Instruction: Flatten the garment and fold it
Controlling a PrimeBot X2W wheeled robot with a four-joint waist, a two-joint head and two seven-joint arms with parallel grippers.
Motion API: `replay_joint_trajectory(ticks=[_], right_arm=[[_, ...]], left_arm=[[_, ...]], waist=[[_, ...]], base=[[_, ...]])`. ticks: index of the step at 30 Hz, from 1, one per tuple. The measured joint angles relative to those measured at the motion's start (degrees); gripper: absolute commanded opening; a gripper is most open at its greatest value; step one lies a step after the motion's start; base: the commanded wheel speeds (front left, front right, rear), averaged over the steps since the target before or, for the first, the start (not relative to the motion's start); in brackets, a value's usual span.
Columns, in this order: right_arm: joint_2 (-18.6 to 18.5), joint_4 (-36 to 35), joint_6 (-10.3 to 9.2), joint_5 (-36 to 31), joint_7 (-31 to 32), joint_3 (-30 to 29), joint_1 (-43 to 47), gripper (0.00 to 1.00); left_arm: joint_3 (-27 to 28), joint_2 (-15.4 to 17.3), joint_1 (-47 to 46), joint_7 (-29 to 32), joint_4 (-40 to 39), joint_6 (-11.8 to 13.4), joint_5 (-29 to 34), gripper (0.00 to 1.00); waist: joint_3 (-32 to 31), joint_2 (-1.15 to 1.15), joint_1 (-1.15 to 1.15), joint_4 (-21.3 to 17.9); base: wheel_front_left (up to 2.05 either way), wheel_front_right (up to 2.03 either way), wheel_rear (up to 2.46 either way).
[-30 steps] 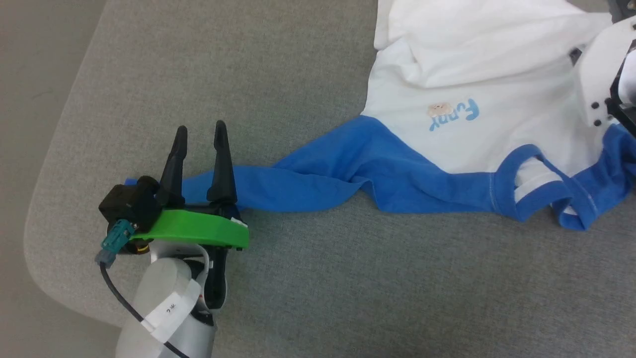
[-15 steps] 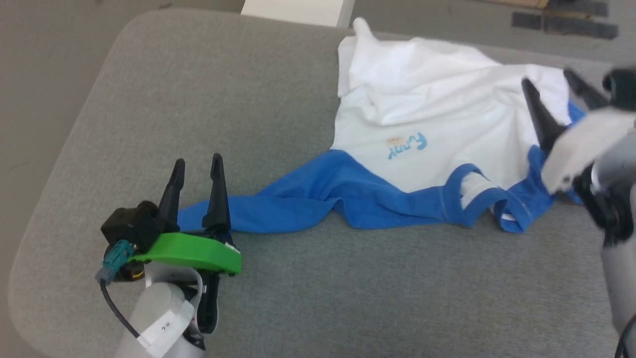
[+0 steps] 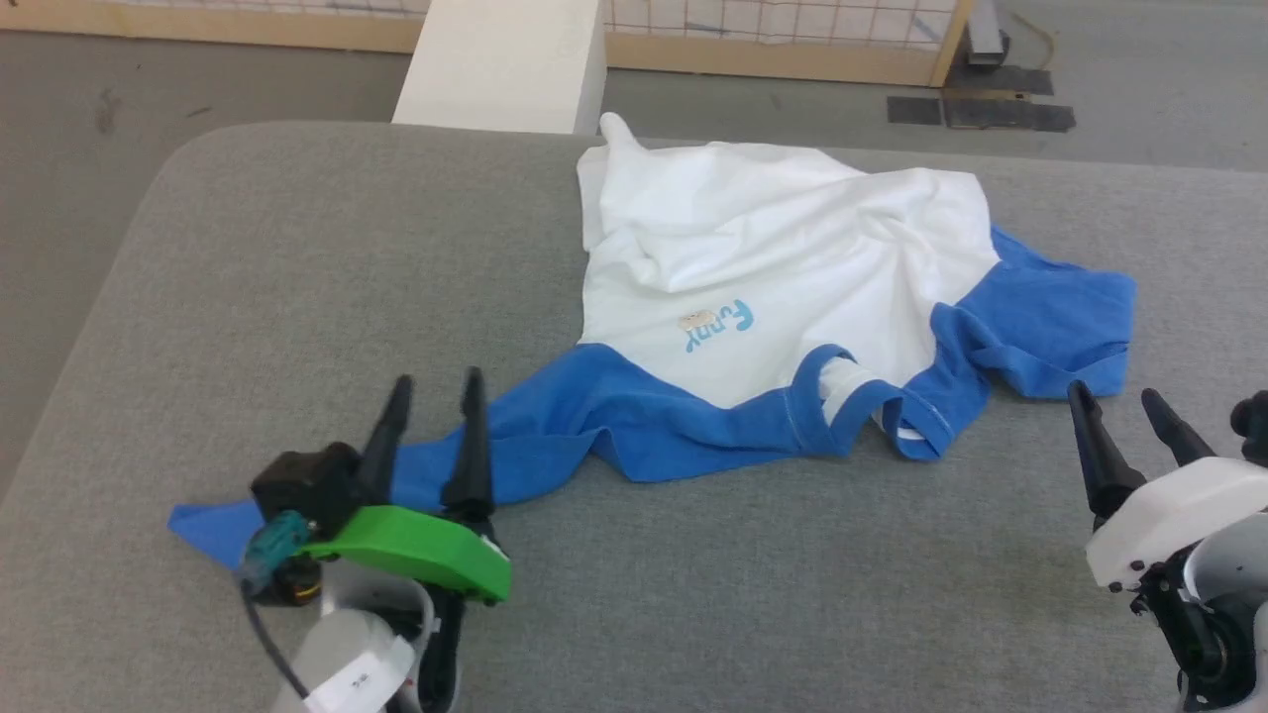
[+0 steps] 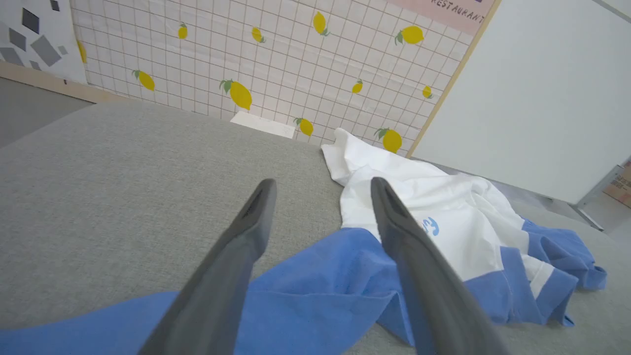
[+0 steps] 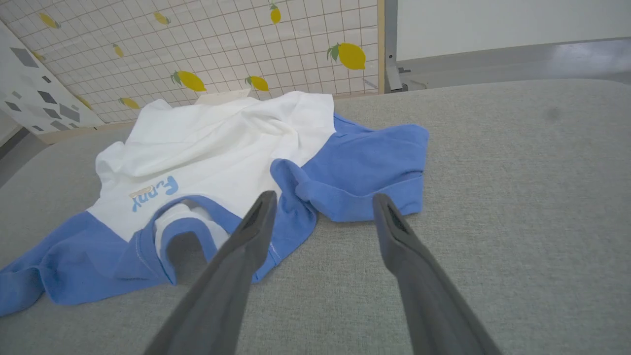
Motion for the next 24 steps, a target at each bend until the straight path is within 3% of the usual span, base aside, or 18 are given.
replay_joint_trajectory(ticks=[5,11,14,24], right_arm=[[1.09,-2.21,0.00,-0.45,1.02,-1.63,0.77,1.00],[1.59,-4.08,0.00,-1.01,1.70,-2.68,0.81,1.00],[1.83,-4.48,0.00,-0.99,1.93,-2.87,0.81,1.00],[2.43,-4.91,0.00,-0.89,2.14,-4.86,0.35,1.00]], left_arm=[[-6.22,-0.55,-2.03,9.21,1.62,-1.29,-0.03,1.00],[-16.22,-1.18,-9.89,34.35,4.80,-1.71,-0.48,1.00],[-19.35,-1.25,-13.41,42.54,5.84,-1.70,0.26,1.00],[-22.86,1.45,-20.86,51.94,13.12,0.04,5.94,1.00]], waist=[[-0.34,0.00,0.00,-1.14],[0.72,0.00,0.00,-1.95],[1.85,0.00,0.00,-2.44],[6.61,0.00,0.00,-4.72]], base=[[0.00,0.00,0.00],[0.00,0.00,0.00],[0.00,0.00,0.00],[0.00,0.00,0.00]])
